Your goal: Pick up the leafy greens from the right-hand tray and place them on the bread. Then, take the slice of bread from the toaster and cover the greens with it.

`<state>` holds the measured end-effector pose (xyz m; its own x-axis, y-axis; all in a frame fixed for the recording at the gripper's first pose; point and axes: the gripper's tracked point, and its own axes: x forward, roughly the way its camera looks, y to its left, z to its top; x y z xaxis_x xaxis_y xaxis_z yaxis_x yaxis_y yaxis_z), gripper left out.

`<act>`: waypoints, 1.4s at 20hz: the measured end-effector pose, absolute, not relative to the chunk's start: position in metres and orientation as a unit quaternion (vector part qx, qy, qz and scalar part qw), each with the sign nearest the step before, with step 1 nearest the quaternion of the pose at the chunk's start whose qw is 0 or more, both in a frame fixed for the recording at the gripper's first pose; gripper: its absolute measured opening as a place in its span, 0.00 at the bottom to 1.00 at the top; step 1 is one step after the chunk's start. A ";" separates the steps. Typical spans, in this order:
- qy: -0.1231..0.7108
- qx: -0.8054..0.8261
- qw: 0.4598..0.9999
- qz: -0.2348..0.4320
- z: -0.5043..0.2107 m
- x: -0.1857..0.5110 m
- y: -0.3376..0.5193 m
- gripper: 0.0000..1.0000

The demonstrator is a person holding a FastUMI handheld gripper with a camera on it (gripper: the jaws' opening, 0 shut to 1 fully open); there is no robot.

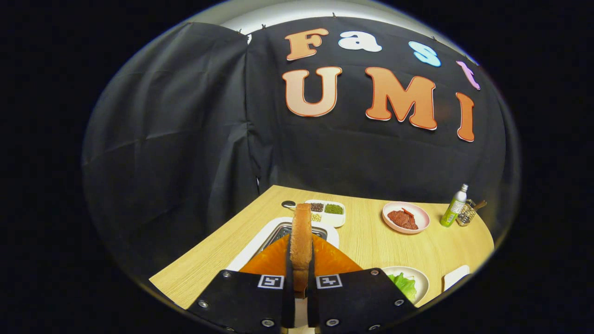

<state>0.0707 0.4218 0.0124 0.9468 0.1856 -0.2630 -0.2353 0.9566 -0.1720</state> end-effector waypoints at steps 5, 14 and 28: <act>0.109 -0.074 0.985 0.116 0.040 0.063 0.415 0.11; 0.096 -0.073 0.986 0.112 0.052 0.051 0.372 0.11; 0.167 -0.049 0.980 0.093 -0.038 0.056 0.275 0.11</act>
<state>0.0564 0.2746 -0.0384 0.9267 0.1666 -0.3369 -0.1991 0.9779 -0.0643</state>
